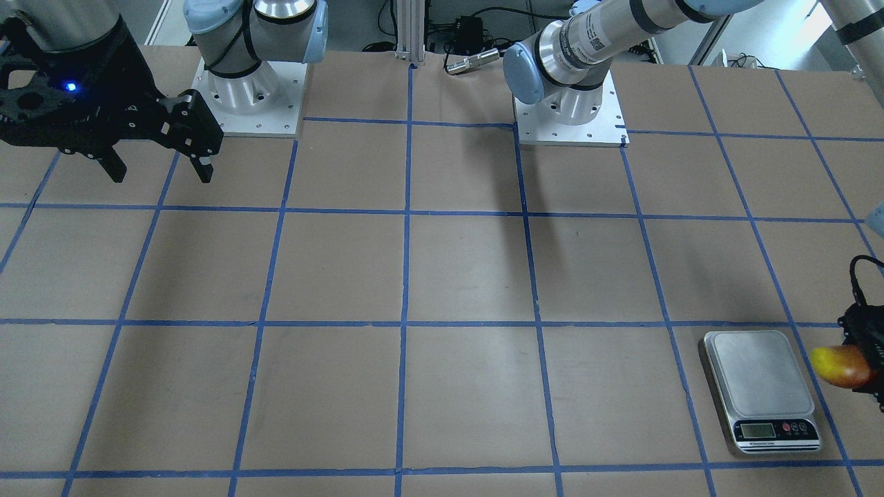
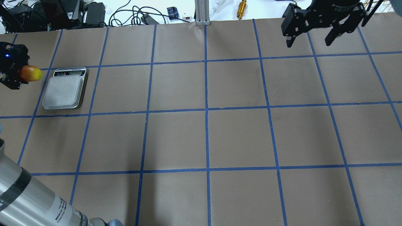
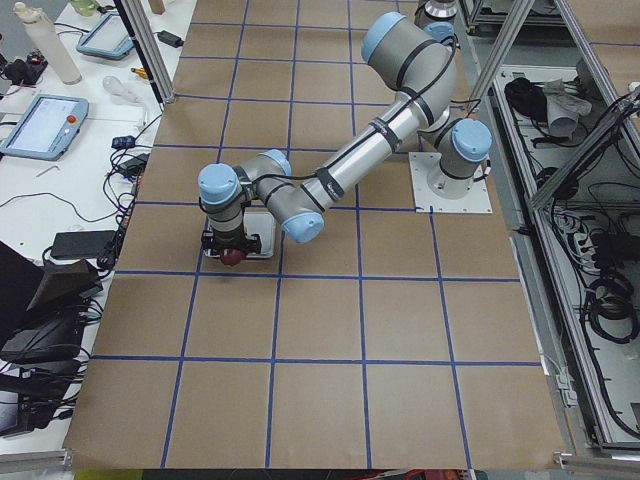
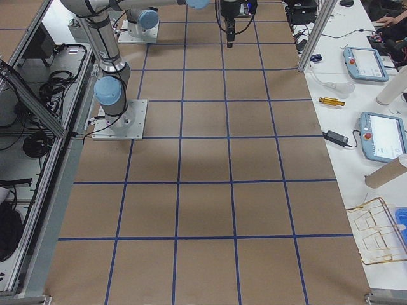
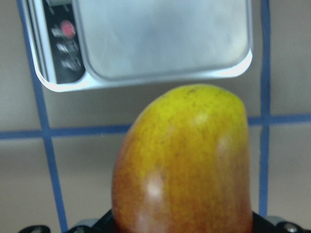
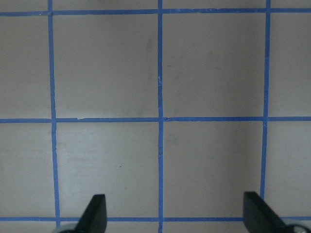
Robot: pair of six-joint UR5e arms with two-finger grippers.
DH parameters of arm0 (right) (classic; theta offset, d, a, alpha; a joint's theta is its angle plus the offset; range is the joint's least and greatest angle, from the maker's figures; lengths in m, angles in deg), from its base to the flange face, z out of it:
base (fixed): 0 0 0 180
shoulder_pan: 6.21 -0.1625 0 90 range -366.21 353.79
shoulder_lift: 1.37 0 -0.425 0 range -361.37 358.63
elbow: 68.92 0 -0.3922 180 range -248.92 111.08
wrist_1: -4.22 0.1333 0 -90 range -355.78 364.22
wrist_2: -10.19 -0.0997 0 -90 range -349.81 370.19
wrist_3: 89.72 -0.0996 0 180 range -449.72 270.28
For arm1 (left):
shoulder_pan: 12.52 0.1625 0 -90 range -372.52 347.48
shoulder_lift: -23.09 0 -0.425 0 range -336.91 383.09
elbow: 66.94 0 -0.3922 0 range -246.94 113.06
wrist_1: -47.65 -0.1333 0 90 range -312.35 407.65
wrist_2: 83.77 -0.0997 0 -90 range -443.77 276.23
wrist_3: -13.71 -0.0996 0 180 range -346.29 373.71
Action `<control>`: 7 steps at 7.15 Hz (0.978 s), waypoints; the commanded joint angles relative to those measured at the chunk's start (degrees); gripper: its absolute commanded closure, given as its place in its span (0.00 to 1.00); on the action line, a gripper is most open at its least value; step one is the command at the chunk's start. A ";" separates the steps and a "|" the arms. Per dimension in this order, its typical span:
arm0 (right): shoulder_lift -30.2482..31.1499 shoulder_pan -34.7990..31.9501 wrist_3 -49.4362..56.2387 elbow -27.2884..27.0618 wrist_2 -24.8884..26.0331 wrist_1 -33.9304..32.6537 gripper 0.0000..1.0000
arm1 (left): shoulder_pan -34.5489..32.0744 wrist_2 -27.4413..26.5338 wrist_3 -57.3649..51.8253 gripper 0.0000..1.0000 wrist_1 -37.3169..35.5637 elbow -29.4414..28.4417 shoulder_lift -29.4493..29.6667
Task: Weigh mango
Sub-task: 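Carry the mango with the left gripper over the silver scale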
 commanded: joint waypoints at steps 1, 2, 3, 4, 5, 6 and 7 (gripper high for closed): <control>0.07 0.00 0.00 0.00 0.00 0.00 0.00 | -3.56 0.17 5.34 1.00 -0.74 3.03 0.25; 0.07 0.00 0.00 0.00 0.00 0.00 0.00 | -3.57 0.26 6.48 1.00 -2.22 4.96 0.34; 0.07 0.08 0.00 0.00 0.09 0.00 0.00 | -3.57 0.26 6.49 1.00 -5.28 5.85 0.77; 0.07 0.00 0.00 0.00 0.00 0.00 0.00 | -3.57 0.26 5.88 1.00 -5.75 6.04 1.04; -0.01 0.00 0.00 0.00 0.00 0.00 0.00 | -3.57 0.26 5.79 1.00 -5.75 6.12 1.22; -0.01 0.00 0.00 0.00 0.09 0.00 0.00 | -3.57 0.35 6.05 1.00 -5.67 6.30 1.48; -0.01 0.00 0.00 0.00 0.09 0.00 0.00 | -3.57 0.35 6.14 1.00 -5.75 7.00 1.57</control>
